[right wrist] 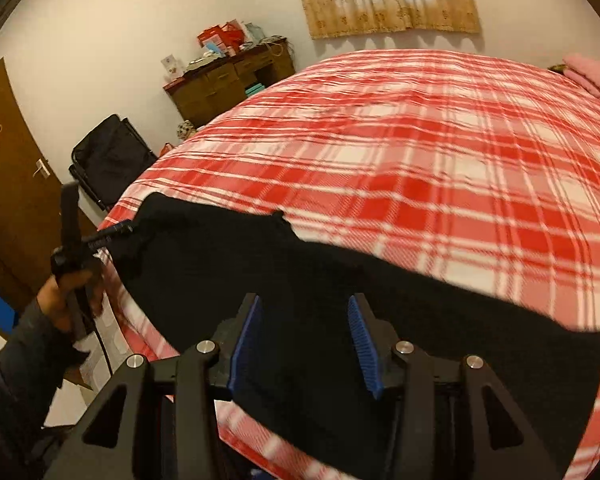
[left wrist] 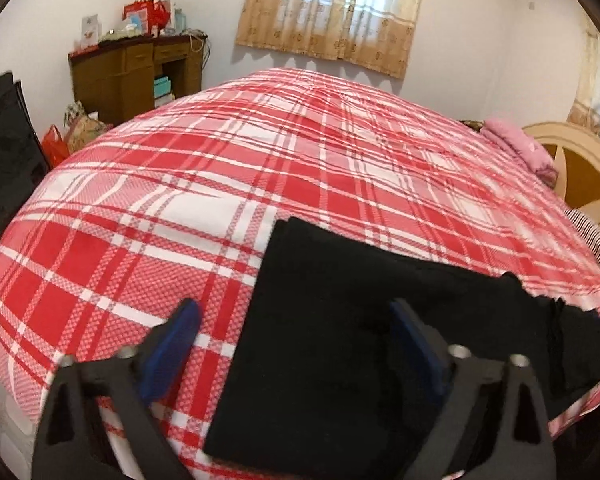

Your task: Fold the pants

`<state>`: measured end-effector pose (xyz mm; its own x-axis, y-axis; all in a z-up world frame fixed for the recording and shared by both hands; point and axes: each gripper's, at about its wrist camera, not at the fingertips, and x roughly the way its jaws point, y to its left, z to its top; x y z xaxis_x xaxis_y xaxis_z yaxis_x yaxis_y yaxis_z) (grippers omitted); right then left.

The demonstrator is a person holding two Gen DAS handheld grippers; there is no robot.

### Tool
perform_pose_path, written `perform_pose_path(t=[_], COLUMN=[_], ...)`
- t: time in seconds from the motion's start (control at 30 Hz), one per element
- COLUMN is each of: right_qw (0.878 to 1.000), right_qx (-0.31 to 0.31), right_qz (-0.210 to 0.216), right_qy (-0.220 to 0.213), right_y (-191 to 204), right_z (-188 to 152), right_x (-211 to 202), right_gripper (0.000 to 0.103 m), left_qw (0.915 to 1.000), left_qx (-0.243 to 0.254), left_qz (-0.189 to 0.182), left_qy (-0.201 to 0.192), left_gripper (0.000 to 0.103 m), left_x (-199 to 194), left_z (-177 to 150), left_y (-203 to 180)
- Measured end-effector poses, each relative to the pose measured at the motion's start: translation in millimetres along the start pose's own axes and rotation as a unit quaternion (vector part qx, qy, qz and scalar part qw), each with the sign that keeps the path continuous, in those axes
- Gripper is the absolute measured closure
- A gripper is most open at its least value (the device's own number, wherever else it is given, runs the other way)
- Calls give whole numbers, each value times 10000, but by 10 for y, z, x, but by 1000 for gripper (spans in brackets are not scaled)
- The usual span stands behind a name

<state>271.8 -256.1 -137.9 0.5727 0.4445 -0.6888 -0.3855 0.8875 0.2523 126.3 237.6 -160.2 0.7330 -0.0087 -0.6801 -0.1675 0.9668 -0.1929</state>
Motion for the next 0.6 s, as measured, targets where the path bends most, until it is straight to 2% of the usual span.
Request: perform_pose_path(t=[0.1,0.23,0.4,0.53,0.6], right_qw=[9997,9983,9979,9977,9975], right_qx=[235,579,616,635,657], right_qz=[-21,0,66,66,-11], right_qy=[-38,-87,-186,-246,-272], right_y=[-156,-309,-306,-309,-329], right_z=[-132,-236,-300,-326,-339], right_x=[-60,-64,-116,-141,-123], right_gripper=[55,55,55,55,55], left_qw=[9998,9987,9983,9992,9992], left_qx=[94,396,529,298,272], left_qz=[-110,261,185,-91,-148], left_qy=[153,159,154,249,242], left_gripper=[32,32,32,52,58], left_x=[-18,54,127,39,-1], left_z=[-18,-41,-3,36,33], left_y=[-78,-162,-140,-76,-63])
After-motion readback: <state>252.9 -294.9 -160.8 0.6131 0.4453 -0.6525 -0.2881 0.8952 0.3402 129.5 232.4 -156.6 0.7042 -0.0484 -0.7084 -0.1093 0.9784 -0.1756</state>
